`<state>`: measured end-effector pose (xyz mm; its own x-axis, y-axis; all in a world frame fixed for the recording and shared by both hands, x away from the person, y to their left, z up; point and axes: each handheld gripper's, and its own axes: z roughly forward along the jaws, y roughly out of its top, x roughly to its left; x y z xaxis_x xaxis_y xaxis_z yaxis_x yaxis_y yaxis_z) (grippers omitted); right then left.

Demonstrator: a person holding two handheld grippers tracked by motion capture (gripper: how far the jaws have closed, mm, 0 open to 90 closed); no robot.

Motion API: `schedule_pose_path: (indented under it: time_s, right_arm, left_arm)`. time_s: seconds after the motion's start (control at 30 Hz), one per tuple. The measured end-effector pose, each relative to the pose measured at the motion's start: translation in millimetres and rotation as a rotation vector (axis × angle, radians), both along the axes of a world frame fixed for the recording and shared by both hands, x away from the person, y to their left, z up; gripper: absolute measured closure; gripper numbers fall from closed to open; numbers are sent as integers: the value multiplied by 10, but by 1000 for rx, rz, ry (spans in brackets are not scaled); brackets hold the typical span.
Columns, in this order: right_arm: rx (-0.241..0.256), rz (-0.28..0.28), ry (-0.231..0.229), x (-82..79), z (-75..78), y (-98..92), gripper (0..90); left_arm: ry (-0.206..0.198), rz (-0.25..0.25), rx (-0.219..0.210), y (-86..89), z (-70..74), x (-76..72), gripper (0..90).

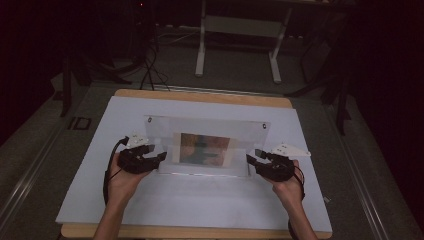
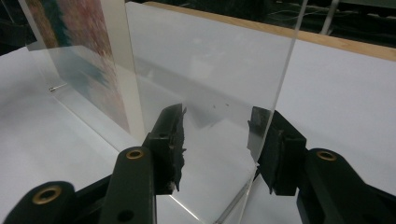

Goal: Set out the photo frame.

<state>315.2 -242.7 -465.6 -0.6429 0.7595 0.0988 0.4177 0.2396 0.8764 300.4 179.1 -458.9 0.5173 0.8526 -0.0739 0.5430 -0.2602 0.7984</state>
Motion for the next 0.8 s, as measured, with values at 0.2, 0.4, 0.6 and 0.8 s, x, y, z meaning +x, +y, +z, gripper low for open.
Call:
schedule_pose_path:
  time_s: [0.2, 0.4, 0.6, 0.8]
  right_arm:
    - [4, 8, -2, 9, -30, -7, 545]
    - [4, 15, -3, 15, -32, -13, 548]
    - [20, 29, -7, 46, -54, -37, 556]
    - [18, 41, -12, 53, -58, -47, 557]
  left_arm:
    - [-8, 10, -3, -2, -17, -25, 459]
    - [-28, 4, -11, 9, -43, -28, 460]
    - [-40, 0, -47, 40, -73, -21, 463]
    - [-26, 1, -44, 43, -61, -23, 464]
